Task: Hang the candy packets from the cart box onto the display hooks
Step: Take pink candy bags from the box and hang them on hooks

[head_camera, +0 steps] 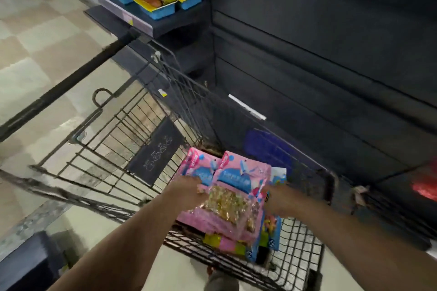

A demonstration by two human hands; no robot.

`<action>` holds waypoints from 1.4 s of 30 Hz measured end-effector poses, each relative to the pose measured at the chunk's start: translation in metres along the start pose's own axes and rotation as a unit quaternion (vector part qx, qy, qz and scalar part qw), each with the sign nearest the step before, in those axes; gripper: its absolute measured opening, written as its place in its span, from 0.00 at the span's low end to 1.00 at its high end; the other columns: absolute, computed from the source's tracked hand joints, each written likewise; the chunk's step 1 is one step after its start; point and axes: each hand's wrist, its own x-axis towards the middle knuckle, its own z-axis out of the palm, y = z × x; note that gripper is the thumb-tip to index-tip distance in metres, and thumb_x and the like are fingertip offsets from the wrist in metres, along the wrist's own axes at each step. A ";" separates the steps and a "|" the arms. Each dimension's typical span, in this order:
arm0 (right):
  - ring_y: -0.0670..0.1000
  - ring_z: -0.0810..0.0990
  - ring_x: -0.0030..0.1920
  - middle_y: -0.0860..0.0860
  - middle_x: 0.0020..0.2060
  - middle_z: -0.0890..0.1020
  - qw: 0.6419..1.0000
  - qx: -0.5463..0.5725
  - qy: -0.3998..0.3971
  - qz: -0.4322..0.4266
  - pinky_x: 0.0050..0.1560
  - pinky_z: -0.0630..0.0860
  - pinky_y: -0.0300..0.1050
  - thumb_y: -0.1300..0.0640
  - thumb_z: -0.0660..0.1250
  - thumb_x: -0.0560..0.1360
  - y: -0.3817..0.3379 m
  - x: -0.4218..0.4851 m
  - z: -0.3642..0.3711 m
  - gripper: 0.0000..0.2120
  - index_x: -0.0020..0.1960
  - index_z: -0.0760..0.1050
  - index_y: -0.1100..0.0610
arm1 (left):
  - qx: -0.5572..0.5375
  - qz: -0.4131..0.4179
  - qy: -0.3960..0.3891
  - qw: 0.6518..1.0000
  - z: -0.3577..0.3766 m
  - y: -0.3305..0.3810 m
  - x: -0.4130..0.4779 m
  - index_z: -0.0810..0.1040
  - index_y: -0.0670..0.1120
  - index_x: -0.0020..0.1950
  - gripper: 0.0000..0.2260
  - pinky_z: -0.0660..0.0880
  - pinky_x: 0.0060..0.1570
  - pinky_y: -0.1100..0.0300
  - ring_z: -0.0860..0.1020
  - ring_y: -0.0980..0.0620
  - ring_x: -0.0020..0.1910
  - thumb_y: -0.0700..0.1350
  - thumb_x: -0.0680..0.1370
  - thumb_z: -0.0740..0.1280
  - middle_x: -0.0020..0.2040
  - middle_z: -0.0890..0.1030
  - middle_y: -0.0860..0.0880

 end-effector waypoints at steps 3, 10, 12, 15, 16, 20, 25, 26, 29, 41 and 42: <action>0.51 0.75 0.48 0.56 0.60 0.76 0.997 0.066 -0.014 0.031 0.35 0.67 0.39 0.51 0.65 0.76 -0.005 0.017 0.019 0.18 0.64 0.69 0.52 | -0.020 -0.014 -0.032 0.999 0.023 -0.029 0.032 0.72 0.52 0.65 0.31 0.77 0.56 0.55 0.77 0.49 0.58 0.67 0.67 0.60 0.64 0.76 0.48; 0.53 0.76 0.52 0.57 0.64 0.74 0.954 0.257 -0.031 0.149 0.46 0.71 0.40 0.52 0.65 0.77 -0.012 0.051 0.058 0.25 0.71 0.63 0.58 | -0.029 -0.006 -0.067 0.997 0.038 -0.046 0.056 0.66 0.48 0.72 0.28 0.71 0.65 0.45 0.72 0.43 0.67 0.60 0.76 0.63 0.69 0.72 0.44; 0.57 0.75 0.60 0.59 0.67 0.71 0.928 0.324 -0.017 0.184 0.56 0.74 0.46 0.52 0.69 0.74 -0.015 0.061 0.068 0.32 0.73 0.60 0.59 | -0.039 -0.005 -0.061 0.997 0.044 -0.051 0.062 0.64 0.49 0.73 0.29 0.69 0.67 0.43 0.68 0.42 0.70 0.60 0.76 0.63 0.72 0.69 0.43; 0.64 0.65 0.71 0.60 0.74 0.61 0.896 0.380 -0.008 0.231 0.68 0.68 0.60 0.52 0.73 0.67 -0.019 0.079 0.084 0.43 0.76 0.55 0.55 | -0.045 -0.021 -0.062 0.997 0.052 -0.058 0.072 0.60 0.48 0.75 0.32 0.67 0.68 0.41 0.65 0.41 0.72 0.61 0.76 0.64 0.74 0.65 0.43; 0.65 0.65 0.70 0.60 0.75 0.59 0.888 0.393 -0.001 0.240 0.67 0.69 0.61 0.53 0.73 0.68 -0.022 0.082 0.088 0.43 0.76 0.54 0.55 | -0.056 -0.026 -0.059 0.996 0.056 -0.060 0.076 0.59 0.49 0.76 0.34 0.67 0.68 0.40 0.64 0.41 0.73 0.62 0.75 0.65 0.75 0.64 0.43; 0.60 0.77 0.56 0.60 0.64 0.74 0.827 0.482 0.030 0.288 0.53 0.79 0.56 0.55 0.72 0.70 -0.027 0.092 0.099 0.33 0.71 0.64 0.58 | -0.122 -0.067 -0.048 0.989 0.064 -0.066 0.092 0.55 0.48 0.78 0.38 0.64 0.69 0.40 0.62 0.39 0.74 0.59 0.74 0.69 0.75 0.62 0.41; 0.56 0.81 0.43 0.59 0.50 0.81 0.791 0.542 0.045 0.281 0.35 0.73 0.43 0.59 0.69 0.74 -0.025 0.100 0.104 0.19 0.63 0.71 0.61 | -0.233 -0.122 -0.041 0.964 0.080 -0.077 0.127 0.55 0.51 0.78 0.39 0.68 0.65 0.36 0.65 0.37 0.72 0.57 0.72 0.69 0.74 0.64 0.40; 0.54 0.80 0.39 0.59 0.46 0.81 0.792 0.542 0.050 0.278 0.33 0.72 0.42 0.59 0.68 0.75 -0.025 0.100 0.103 0.16 0.61 0.73 0.62 | -0.253 -0.124 -0.045 0.958 0.085 -0.080 0.134 0.57 0.52 0.77 0.37 0.69 0.65 0.37 0.67 0.38 0.70 0.56 0.72 0.70 0.72 0.66 0.41; 0.50 0.76 0.33 0.54 0.36 0.79 0.781 0.557 0.066 0.274 0.34 0.73 0.42 0.61 0.66 0.77 -0.018 0.097 0.101 0.08 0.55 0.77 0.63 | -0.325 -0.131 -0.035 0.936 0.098 -0.096 0.152 0.67 0.54 0.70 0.35 0.78 0.55 0.41 0.78 0.43 0.59 0.60 0.65 0.72 0.63 0.76 0.44; 0.56 0.81 0.43 0.58 0.45 0.83 0.777 0.567 0.122 0.245 0.43 0.76 0.46 0.63 0.69 0.72 -0.013 0.068 0.083 0.05 0.44 0.75 0.55 | -0.453 -0.154 -0.032 0.877 0.056 -0.068 0.115 0.76 0.43 0.66 0.20 0.74 0.43 0.58 0.78 0.49 0.46 0.37 0.74 0.71 0.51 0.82 0.44; 0.54 0.79 0.41 0.57 0.45 0.82 0.779 0.565 0.130 0.240 0.39 0.74 0.42 0.63 0.69 0.72 -0.016 0.067 0.080 0.06 0.45 0.74 0.55 | -0.460 -0.152 -0.026 0.874 0.054 -0.065 0.112 0.76 0.44 0.66 0.20 0.74 0.42 0.59 0.79 0.49 0.45 0.37 0.74 0.71 0.51 0.82 0.45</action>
